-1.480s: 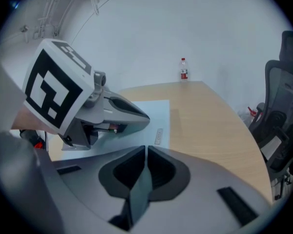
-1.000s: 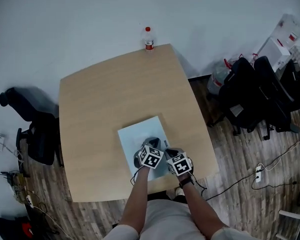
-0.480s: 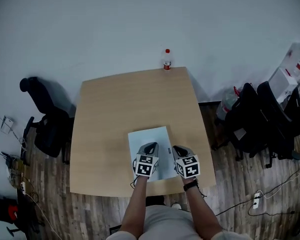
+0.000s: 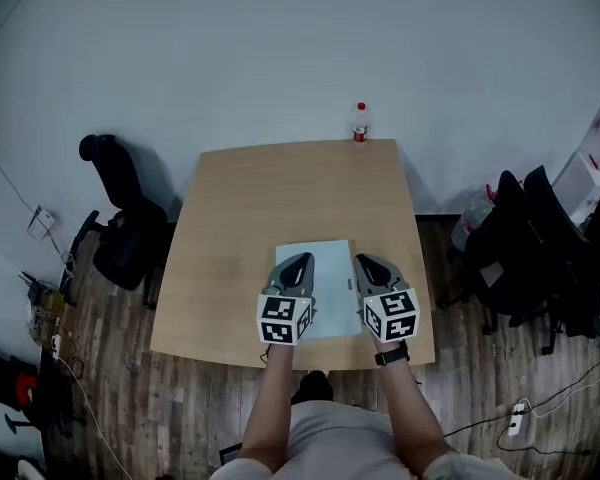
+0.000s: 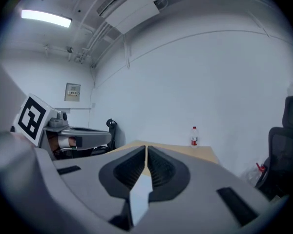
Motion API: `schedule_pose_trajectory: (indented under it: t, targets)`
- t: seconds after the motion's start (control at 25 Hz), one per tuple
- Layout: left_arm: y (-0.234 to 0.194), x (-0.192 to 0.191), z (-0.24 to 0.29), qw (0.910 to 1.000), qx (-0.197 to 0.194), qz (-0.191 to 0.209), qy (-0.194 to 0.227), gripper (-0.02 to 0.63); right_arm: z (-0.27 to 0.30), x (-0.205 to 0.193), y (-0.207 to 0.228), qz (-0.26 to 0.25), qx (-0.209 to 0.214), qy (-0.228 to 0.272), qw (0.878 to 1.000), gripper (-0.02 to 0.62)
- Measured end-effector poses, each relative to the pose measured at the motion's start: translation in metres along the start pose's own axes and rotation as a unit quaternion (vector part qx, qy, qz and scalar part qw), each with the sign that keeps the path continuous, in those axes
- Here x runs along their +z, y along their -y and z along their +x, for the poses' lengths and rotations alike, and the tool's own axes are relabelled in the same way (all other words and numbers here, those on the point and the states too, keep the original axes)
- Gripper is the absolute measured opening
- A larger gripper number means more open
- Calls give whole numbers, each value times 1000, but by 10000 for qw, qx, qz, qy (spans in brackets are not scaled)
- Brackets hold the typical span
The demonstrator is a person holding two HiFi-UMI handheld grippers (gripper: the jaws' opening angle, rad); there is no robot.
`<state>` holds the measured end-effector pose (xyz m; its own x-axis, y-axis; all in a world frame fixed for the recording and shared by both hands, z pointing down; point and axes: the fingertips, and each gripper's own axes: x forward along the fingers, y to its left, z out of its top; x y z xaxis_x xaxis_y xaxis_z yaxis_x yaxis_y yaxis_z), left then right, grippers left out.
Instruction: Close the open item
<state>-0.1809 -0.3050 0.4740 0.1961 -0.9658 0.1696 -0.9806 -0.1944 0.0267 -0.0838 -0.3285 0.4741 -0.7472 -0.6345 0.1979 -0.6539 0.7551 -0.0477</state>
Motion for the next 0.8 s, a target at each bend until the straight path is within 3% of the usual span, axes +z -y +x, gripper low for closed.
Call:
schedule_pose_trajectory:
  t: [0.28, 0.52, 0.8]
  targets:
    - [18, 45, -54, 9973, 357, 212, 613, 9, -45, 45, -17, -440, -13, 528, 9976, 21]
    - [26, 55, -85, 9938, 693, 302, 817, 9, -77, 63, -23, -562, -254, 856, 9944, 14]
    - [40, 59, -96, 9931, 703, 404, 850, 9, -102, 71, -18, -597, -470, 1032, 9918, 14]
